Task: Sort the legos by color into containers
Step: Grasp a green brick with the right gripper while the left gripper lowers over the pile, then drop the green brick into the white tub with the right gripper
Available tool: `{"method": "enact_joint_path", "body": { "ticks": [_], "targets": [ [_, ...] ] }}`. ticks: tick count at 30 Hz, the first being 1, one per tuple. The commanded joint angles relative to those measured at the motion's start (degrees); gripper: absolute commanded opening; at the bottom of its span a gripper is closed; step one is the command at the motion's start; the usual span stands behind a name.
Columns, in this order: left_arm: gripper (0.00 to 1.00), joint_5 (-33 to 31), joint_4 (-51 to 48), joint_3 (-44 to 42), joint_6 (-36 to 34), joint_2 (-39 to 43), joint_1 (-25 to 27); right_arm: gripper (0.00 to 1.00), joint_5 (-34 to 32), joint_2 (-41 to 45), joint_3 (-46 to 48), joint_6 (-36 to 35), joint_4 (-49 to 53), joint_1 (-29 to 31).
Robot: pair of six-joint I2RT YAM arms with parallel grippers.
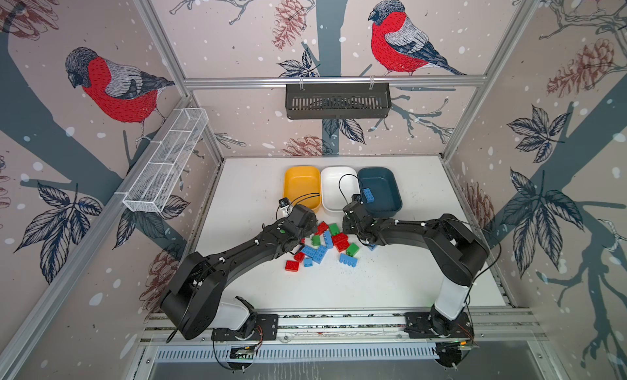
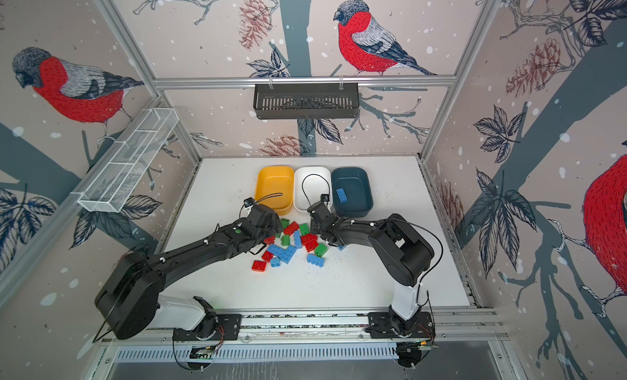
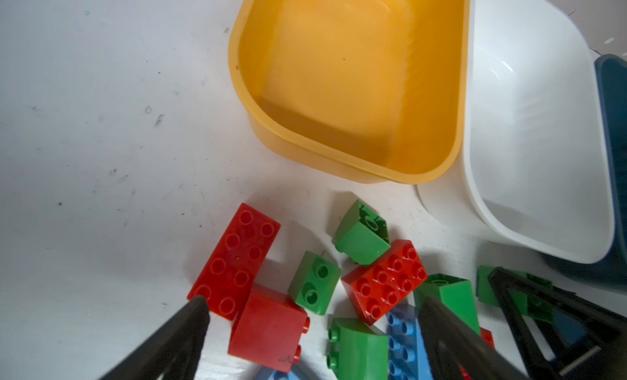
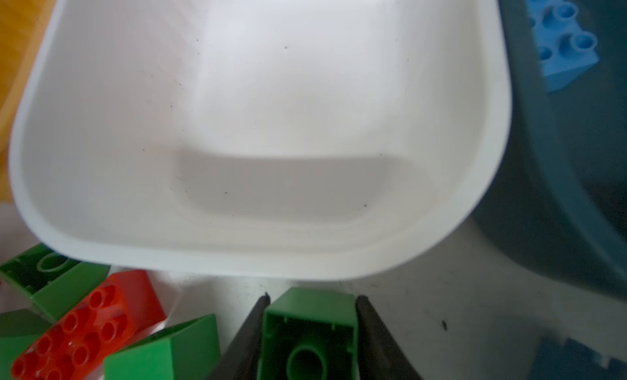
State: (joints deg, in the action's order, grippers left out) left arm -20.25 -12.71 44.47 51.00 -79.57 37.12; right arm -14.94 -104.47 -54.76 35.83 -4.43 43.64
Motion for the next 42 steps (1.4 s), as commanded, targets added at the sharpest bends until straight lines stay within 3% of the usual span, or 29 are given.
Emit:
{"method": "enact_joint_path", "body": {
  "ticks": [1,8,18,29,32,37,42],
  "targets": [
    [0.97,-1.8,-1.6,-0.2,-0.6,0.1,-0.4,0.34,-0.9,0.7,-0.2,-1.9,0.3,0.4],
    [0.97,-1.3,-1.3,-0.3,-0.6,-0.5,-0.7,0.26,0.1,5.0,3.0,-5.2,-1.5,1.0],
    [0.97,-0.9,-0.9,-0.3,-0.4,-1.3,-1.5,0.24,4.8,14.2,8.5,-11.2,-12.0,1.6],
    [0.97,2.1,1.8,0.7,-3.6,-1.7,-0.4,0.27,4.7,4.9,-4.3,-5.7,-11.7,-2.0],
    [0.97,2.4,2.5,1.2,-4.5,-1.7,0.8,0.34,4.6,1.6,-9.8,-5.1,-6.9,-3.1],
    [0.97,1.5,2.1,1.8,-5.3,-2.5,2.9,0.62,4.8,4.0,-9.7,-6.3,-4.2,-3.6],
    [0.97,1.8,1.1,3.1,-7.0,-4.1,4.5,0.7,5.3,12.6,-1.7,-6.7,-1.4,-3.8]
  ]
}}
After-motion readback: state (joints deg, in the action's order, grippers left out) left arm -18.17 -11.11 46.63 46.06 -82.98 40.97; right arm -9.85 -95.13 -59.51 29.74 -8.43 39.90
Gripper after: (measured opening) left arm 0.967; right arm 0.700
